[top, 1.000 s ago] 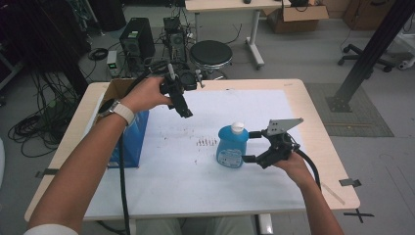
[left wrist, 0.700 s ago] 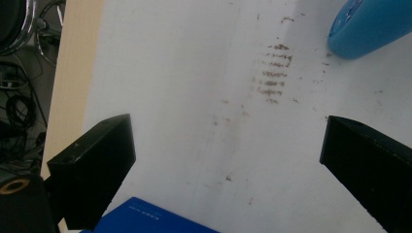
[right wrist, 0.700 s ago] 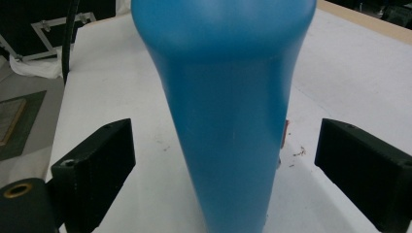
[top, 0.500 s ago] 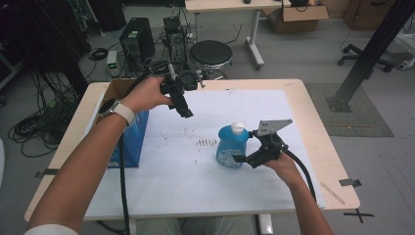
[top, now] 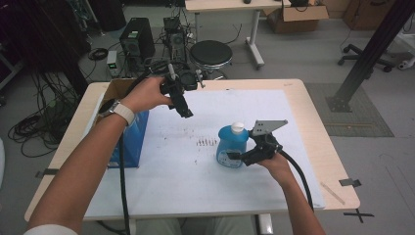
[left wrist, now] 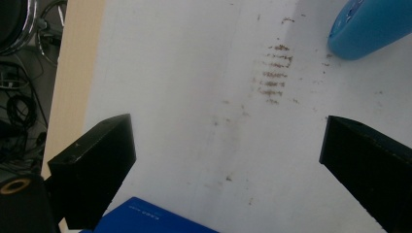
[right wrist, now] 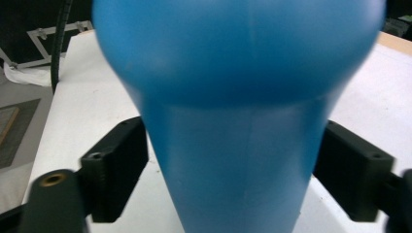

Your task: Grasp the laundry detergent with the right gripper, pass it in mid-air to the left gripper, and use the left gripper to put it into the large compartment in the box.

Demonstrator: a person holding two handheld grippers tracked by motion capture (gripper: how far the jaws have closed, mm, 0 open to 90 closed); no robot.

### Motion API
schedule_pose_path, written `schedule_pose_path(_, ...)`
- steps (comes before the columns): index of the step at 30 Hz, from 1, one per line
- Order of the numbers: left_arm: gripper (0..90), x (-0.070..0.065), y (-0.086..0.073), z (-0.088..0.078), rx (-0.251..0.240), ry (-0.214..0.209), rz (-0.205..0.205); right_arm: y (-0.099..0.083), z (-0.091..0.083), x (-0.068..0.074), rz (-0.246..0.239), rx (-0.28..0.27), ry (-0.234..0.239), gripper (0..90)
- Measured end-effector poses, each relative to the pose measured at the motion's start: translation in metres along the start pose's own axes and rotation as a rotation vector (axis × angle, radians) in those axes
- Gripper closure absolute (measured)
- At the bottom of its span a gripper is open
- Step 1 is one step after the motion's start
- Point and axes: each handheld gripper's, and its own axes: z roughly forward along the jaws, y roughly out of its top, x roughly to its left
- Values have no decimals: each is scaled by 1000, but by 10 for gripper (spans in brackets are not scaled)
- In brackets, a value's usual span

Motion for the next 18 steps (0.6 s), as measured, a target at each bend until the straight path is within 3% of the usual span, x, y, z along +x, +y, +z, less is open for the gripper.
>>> schedule_pose_path(18,67,0,-1,0,3,1,-2,0,-3,0,-12,-12,9,290)
